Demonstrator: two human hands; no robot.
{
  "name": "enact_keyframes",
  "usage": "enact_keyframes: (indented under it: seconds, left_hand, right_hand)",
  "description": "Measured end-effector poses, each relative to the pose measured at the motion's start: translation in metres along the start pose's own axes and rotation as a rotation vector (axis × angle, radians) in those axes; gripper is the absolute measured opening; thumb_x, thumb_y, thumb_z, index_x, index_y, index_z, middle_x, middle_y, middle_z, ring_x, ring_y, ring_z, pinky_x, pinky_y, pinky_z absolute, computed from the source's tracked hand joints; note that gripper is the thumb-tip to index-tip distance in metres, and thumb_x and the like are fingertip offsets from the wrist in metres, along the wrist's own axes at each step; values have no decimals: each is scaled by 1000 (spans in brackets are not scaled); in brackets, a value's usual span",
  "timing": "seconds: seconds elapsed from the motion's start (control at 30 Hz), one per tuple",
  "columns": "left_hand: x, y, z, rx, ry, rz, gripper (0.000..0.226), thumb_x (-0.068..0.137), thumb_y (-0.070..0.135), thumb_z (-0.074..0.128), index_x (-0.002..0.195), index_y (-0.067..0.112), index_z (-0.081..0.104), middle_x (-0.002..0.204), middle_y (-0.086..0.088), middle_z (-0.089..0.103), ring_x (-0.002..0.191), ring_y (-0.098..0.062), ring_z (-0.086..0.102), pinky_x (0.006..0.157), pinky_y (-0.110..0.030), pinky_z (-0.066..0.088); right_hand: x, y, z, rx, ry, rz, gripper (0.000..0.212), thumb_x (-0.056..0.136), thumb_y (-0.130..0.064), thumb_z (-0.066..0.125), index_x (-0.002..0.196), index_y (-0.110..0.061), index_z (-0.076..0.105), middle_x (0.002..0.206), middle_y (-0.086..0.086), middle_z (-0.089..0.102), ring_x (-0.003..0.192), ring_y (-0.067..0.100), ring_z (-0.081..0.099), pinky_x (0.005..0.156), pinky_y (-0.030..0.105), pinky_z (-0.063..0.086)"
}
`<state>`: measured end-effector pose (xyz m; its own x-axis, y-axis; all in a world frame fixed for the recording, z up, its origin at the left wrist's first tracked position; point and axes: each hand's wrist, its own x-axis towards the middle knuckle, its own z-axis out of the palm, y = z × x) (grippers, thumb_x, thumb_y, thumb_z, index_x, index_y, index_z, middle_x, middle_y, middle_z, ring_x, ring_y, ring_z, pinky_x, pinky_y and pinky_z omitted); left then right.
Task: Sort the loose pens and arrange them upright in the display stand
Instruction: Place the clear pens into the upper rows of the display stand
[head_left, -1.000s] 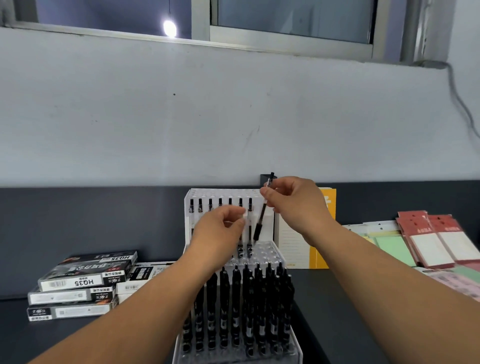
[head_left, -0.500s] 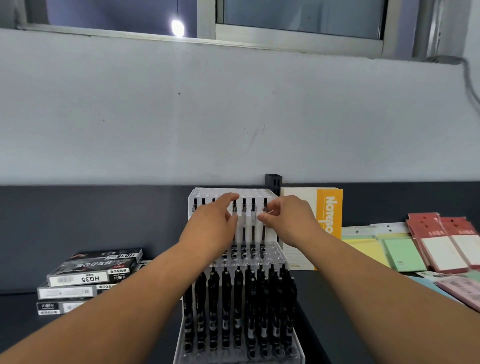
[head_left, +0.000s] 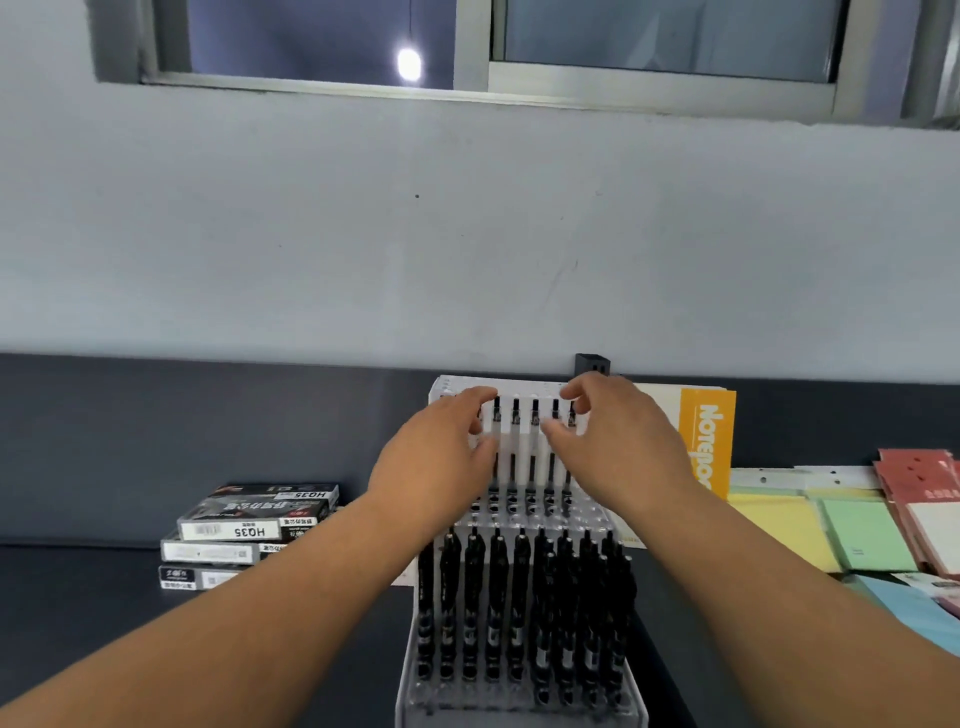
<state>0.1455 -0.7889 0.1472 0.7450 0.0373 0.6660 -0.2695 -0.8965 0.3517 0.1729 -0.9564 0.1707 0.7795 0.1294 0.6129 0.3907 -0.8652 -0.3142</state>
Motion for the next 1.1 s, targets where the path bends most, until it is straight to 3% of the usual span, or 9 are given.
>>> enact_keyframes:
  seconds: [0.13, 0.37, 0.6, 0.77, 0.93, 1.1]
  left_hand:
    - [-18, -32, -33, 234, 83, -24, 53, 95, 46, 46, 144, 31, 35, 137, 5, 46, 122, -18, 47, 99, -33, 40]
    - [-81, -134, -123, 502, 85, -207, 59, 93, 57, 40, 143, 26, 38, 150, 3, 33, 140, -17, 27, 117, -37, 18]
    - [-183, -269, -264, 651, 69, -428, 62, 93, 59, 37, 146, 28, 31, 153, 3, 27, 143, -17, 22, 118, -39, 14]
    - [-252, -350, -356, 733, 52, -567, 62, 91, 59, 41, 146, 29, 31, 150, 4, 32, 139, -18, 28, 116, -37, 17]
    - [-304, -420, -422, 770, 57, -703, 57, 91, 58, 42, 142, 33, 36, 146, 7, 37, 136, -18, 33, 114, -36, 18]
    - [-329, -479, -445, 749, 64, -802, 57, 93, 57, 40, 145, 32, 32, 149, 7, 34, 139, -16, 29, 117, -38, 15]
  right_hand:
    - [-18, -55, 5, -15, -72, -148, 50, 89, -56, 51, 133, -33, 47, 136, -10, 48, 124, 13, 47, 95, 34, 43]
    - [-54, -183, 54, 27, -204, -334, 59, 89, -62, 47, 140, -34, 41, 145, -10, 42, 131, 15, 43, 103, 35, 40]
    - [-105, -374, 122, 152, -316, -513, 58, 89, -62, 47, 140, -34, 41, 143, -11, 42, 129, 15, 44, 101, 34, 40]
    - [-146, -499, 166, 244, -405, -607, 57, 91, -61, 46, 141, -34, 40, 144, -11, 40, 129, 15, 44, 101, 34, 38]
    - [-175, -592, 215, 281, -487, -669, 56, 91, -60, 46, 140, -32, 42, 143, -9, 42, 126, 17, 47, 101, 36, 41]
    - [-181, -642, 264, 271, -555, -683, 54, 92, -58, 47, 138, -31, 43, 142, -8, 42, 124, 18, 48, 100, 36, 42]
